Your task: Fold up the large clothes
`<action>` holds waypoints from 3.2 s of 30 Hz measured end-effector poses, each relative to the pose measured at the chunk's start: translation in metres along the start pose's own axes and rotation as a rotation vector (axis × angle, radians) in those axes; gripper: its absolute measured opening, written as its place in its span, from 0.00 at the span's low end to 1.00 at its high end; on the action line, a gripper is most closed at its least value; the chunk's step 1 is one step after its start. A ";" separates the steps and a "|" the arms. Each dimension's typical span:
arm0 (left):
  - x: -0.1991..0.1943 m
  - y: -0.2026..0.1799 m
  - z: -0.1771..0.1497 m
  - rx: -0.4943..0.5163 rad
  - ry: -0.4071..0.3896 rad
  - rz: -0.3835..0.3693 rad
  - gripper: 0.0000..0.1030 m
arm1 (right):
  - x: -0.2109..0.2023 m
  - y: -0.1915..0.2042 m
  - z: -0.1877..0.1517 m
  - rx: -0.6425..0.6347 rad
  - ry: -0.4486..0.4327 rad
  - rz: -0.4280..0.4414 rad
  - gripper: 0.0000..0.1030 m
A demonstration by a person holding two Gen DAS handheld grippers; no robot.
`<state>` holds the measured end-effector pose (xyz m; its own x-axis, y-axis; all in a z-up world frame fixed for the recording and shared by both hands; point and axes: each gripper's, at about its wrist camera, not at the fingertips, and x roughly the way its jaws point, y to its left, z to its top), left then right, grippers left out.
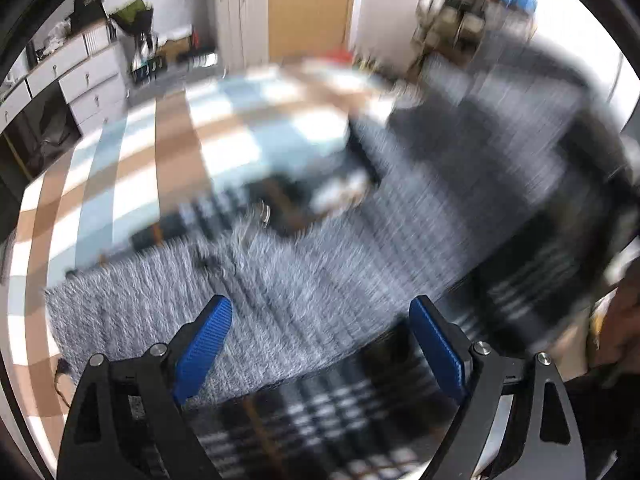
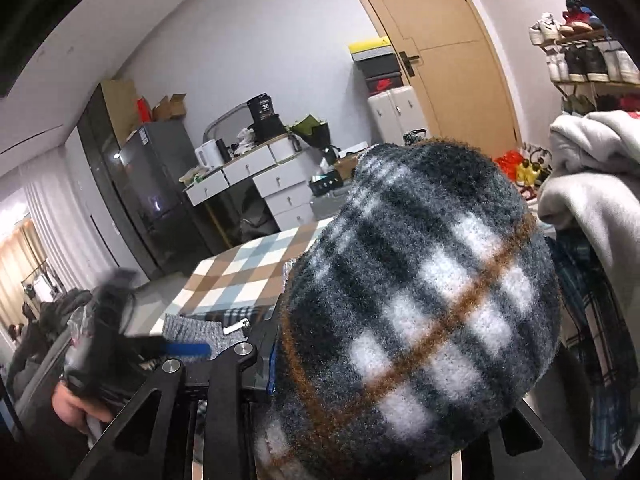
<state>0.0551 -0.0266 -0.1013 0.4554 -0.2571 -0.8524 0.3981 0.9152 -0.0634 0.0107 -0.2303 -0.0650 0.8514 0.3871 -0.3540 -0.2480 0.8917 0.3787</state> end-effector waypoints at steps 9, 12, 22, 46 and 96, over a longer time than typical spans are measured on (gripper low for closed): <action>0.025 -0.046 0.010 -0.002 0.014 -0.085 0.85 | -0.031 0.006 0.006 -0.094 -0.084 -0.031 0.30; 0.033 -0.066 0.017 0.025 -0.004 -0.144 0.85 | -0.039 0.012 0.008 -0.186 -0.096 -0.111 0.30; -0.040 -0.001 0.004 -0.064 -0.063 -0.313 0.85 | -0.009 0.067 0.001 -0.530 0.053 -0.300 0.29; -0.062 0.098 -0.072 -0.453 -0.024 -0.815 0.85 | 0.065 0.111 -0.056 -0.328 0.413 0.397 0.85; -0.145 -0.008 0.069 0.026 -0.153 -0.848 0.87 | 0.079 0.110 -0.096 -0.088 0.455 0.516 1.00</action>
<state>0.0409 -0.0178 0.0586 0.0981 -0.8911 -0.4431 0.6692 0.3886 -0.6334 0.0068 -0.0791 -0.1334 0.3404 0.8095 -0.4784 -0.6221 0.5754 0.5309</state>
